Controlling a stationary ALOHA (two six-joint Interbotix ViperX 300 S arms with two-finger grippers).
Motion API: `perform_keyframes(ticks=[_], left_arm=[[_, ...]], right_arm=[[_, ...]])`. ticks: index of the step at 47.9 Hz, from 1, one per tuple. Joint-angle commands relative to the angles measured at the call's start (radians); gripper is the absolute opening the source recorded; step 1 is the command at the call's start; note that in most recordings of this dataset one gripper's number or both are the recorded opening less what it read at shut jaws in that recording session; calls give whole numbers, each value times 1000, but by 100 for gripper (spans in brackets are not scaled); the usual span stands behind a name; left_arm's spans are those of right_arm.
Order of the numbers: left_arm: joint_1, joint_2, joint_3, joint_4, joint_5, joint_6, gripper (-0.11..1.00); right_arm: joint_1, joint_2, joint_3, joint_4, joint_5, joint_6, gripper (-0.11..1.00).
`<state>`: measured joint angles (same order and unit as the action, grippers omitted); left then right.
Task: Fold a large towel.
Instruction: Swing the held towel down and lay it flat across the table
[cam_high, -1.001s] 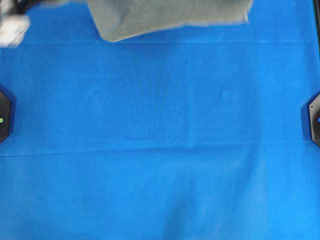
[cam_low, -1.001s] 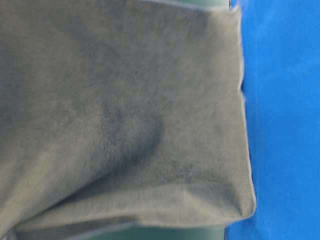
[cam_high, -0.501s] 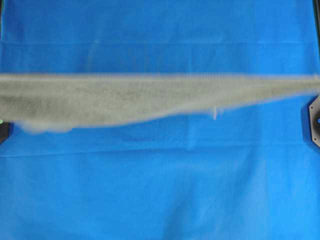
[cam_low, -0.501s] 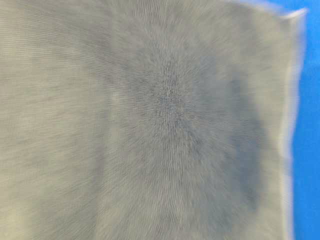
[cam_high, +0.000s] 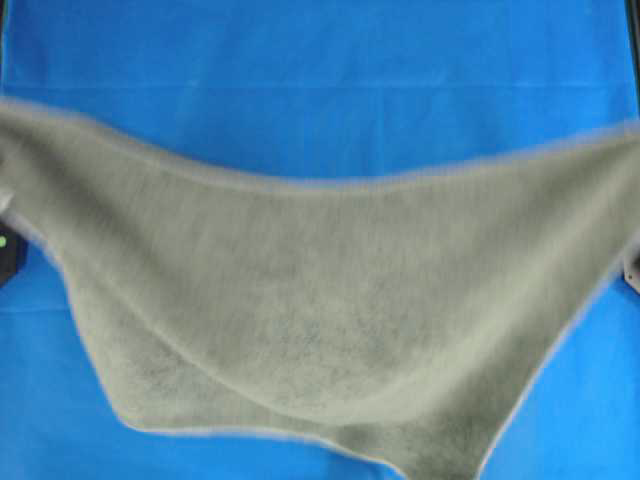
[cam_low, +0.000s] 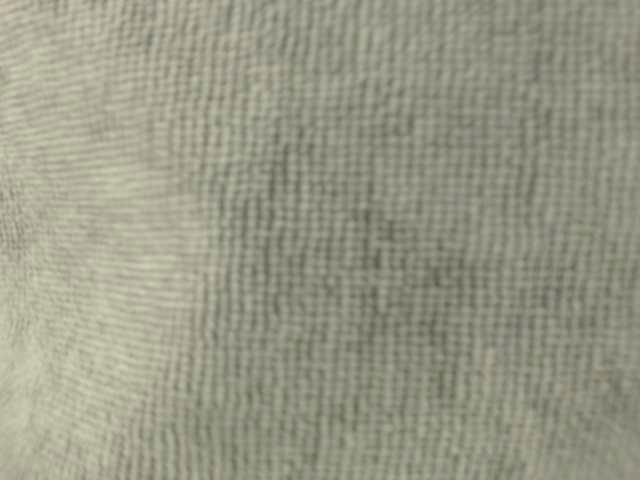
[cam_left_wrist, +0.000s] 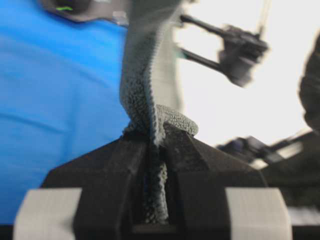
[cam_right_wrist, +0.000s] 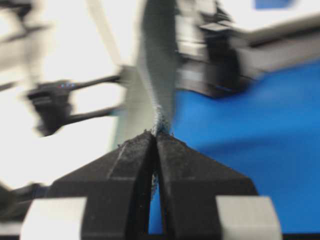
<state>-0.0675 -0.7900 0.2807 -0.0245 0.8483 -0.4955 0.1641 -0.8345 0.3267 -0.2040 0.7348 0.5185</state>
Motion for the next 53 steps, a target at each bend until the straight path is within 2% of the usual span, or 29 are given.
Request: perform_keyframes(ticks=[1,7,10,16,20,25,34,37,43,48,53], left_arm=[[112,2,55,2,-5,-3,3],[287,23,201,-6,-32,-11,3],[341,43,265,-8,-63,-15,2],[411,94,371,-6,-149,-12,2],[454,132,428,0,-229,6,2],[512,170,465,6,-319,37,2],[643,236,466,8,-445,166,2],[670,258,457,8,-466,202,3],[690,296,433,6,-486,258,3],[680,310,423,6,-462,327,3],[647,302,433,3,-400,417,3]], right_arm=[[-71,15,11,-60,94,49,1],[-163,43,71,-126,230,107,1],[-209,61,107,-150,287,120,1],[-284,104,173,-178,328,124,1],[-345,132,218,-199,327,124,1],[-451,170,270,-256,301,129,1],[-658,230,324,-328,189,120,1],[-723,256,331,-342,132,115,1],[-798,290,336,-362,55,107,1],[-808,304,336,-360,21,103,1],[-782,296,347,-337,18,104,1]])
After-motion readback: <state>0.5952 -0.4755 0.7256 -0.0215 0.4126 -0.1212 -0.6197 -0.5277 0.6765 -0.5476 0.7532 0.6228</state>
